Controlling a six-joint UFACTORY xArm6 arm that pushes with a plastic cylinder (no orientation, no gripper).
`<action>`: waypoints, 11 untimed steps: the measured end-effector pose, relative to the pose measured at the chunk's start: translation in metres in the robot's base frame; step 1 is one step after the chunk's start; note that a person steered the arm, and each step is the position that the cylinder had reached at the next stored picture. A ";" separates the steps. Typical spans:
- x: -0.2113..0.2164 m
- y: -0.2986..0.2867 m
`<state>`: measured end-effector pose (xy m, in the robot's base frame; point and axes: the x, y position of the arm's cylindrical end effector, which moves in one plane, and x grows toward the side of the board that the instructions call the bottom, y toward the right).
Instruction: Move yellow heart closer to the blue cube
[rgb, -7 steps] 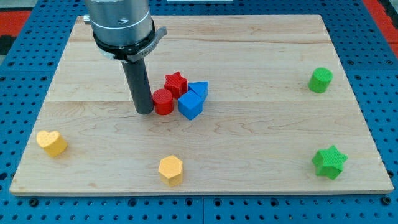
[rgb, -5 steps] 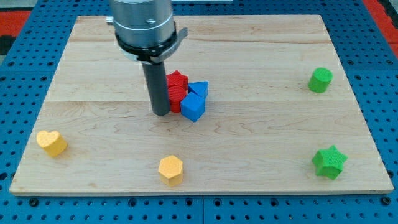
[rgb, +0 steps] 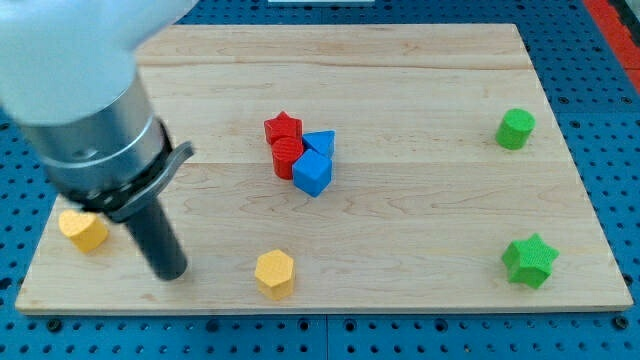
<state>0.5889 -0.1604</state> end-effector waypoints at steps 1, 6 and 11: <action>0.021 -0.068; -0.037 -0.100; -0.080 -0.070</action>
<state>0.5089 -0.2308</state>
